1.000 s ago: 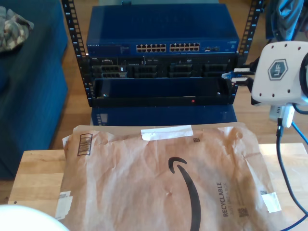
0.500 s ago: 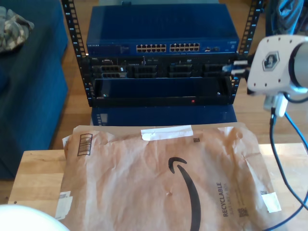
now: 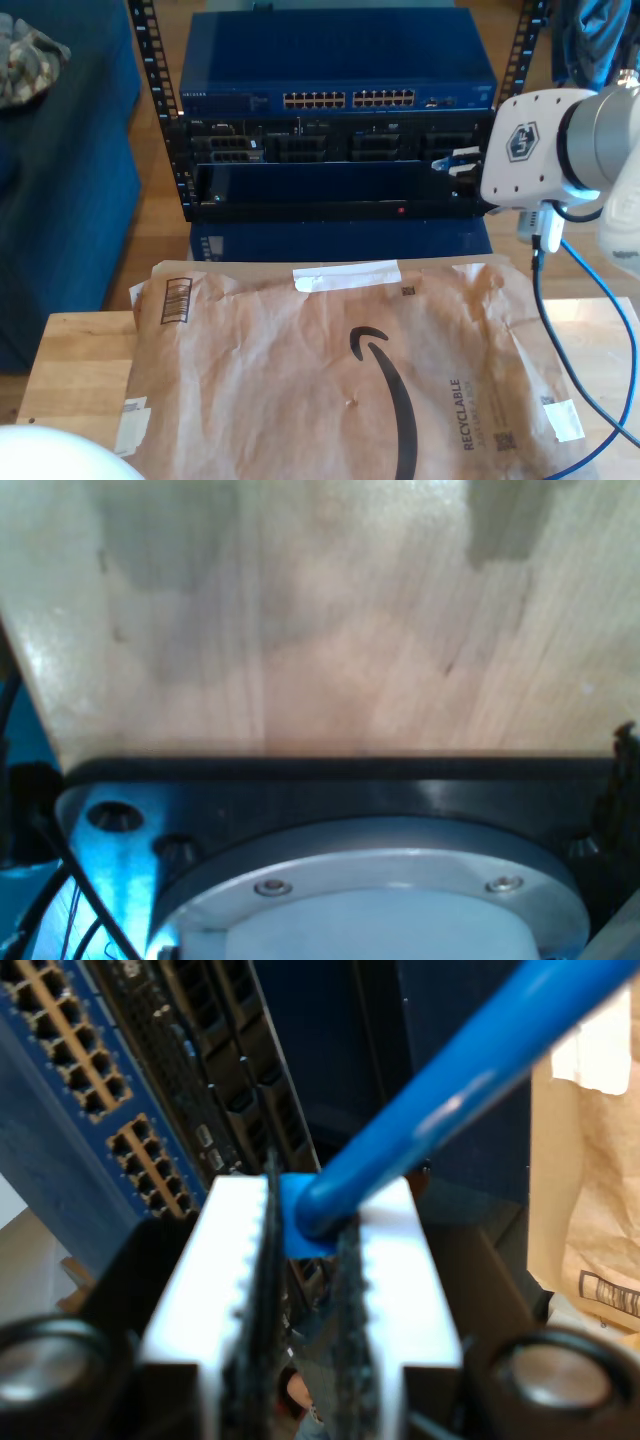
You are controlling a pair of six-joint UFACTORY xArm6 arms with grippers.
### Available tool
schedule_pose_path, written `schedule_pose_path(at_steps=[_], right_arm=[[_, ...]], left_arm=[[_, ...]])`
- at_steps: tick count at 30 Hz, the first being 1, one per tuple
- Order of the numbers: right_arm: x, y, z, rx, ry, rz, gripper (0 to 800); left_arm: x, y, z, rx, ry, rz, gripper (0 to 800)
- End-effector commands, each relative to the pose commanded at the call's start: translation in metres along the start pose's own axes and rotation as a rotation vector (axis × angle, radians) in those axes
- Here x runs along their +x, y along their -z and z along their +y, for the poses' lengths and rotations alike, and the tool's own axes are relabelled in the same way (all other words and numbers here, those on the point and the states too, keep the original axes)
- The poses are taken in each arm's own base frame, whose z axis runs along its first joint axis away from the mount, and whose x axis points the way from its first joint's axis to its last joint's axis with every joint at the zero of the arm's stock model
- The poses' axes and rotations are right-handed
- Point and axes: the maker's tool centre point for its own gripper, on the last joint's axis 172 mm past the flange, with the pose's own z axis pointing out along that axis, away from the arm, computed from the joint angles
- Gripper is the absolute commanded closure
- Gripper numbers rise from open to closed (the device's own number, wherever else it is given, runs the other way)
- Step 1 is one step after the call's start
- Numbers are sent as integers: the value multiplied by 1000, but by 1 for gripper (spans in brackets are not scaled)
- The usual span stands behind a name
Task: Grab the cable and plug it in
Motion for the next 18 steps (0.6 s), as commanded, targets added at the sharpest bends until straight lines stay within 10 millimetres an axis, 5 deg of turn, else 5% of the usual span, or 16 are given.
schedule_pose_path(at_steps=[6,12,18], right_arm=[[1,-33,-6,-45,6,18,800],[-14,-37,-8,-3,176,23,800],[-8,-43,33,-58,318,24,800]], left_arm=[[0,0,0,0,0,0,0],[0,0,0,0,0,0,0],[0,0,0,0,0,0,0]])
